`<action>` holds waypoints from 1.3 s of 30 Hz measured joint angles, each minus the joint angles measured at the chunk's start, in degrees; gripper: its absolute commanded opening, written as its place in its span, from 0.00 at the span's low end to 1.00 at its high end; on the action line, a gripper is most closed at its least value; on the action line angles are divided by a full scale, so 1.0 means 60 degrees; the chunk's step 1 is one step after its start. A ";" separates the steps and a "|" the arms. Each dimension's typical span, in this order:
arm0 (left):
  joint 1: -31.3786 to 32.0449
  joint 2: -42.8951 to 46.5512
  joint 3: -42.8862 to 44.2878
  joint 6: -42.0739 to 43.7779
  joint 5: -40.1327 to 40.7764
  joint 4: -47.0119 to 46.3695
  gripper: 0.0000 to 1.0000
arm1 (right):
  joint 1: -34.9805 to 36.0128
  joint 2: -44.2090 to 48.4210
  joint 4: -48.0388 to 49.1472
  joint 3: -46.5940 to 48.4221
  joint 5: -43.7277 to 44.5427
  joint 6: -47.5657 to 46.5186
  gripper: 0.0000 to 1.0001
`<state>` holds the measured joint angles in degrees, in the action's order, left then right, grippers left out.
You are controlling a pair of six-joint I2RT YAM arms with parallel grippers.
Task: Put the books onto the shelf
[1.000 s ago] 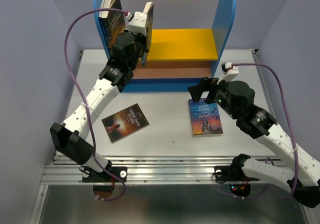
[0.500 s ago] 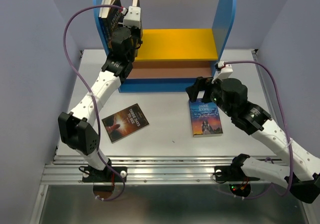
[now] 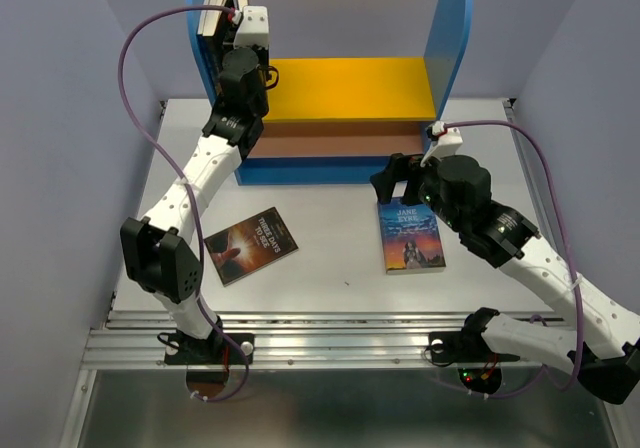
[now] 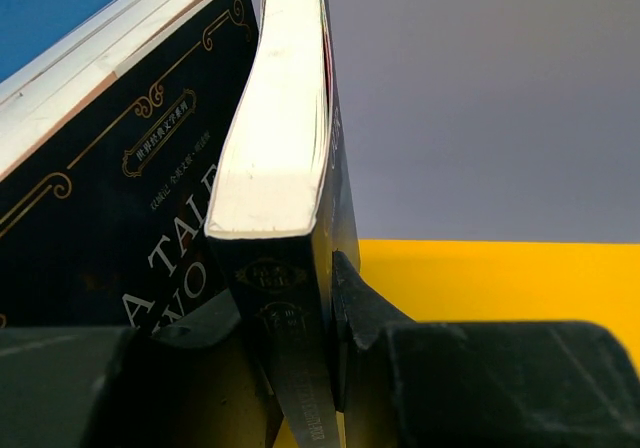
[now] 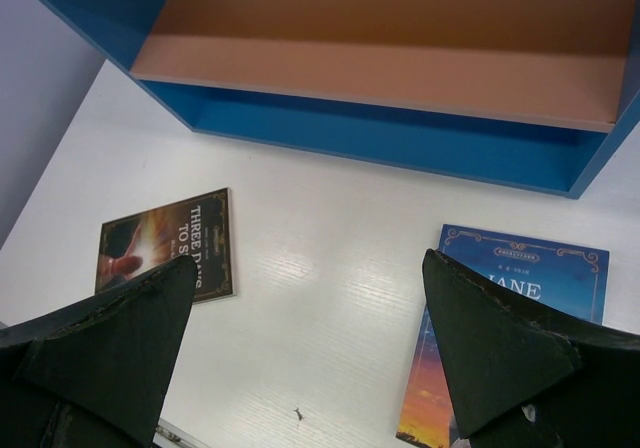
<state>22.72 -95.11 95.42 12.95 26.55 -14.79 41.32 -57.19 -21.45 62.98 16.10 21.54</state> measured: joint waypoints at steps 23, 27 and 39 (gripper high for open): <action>-0.0280 -0.0109 0.0361 -0.0812 0.0703 0.0539 0.00 | 0.0000 0.0222 -0.0011 0.0000 0.0353 -0.0058 1.00; -0.0306 -0.0044 0.0361 -0.0933 0.0670 0.0656 0.00 | 0.0000 0.0222 -0.0011 0.0000 0.0346 -0.0058 1.00; -0.0306 0.0273 0.0098 -0.0994 0.0579 0.0798 0.20 | 0.0000 0.0222 -0.0011 0.0000 0.0317 -0.0058 1.00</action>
<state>20.88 -93.47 96.01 6.98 30.02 -10.00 41.32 -55.86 -21.52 62.98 18.00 21.19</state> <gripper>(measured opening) 0.309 0.998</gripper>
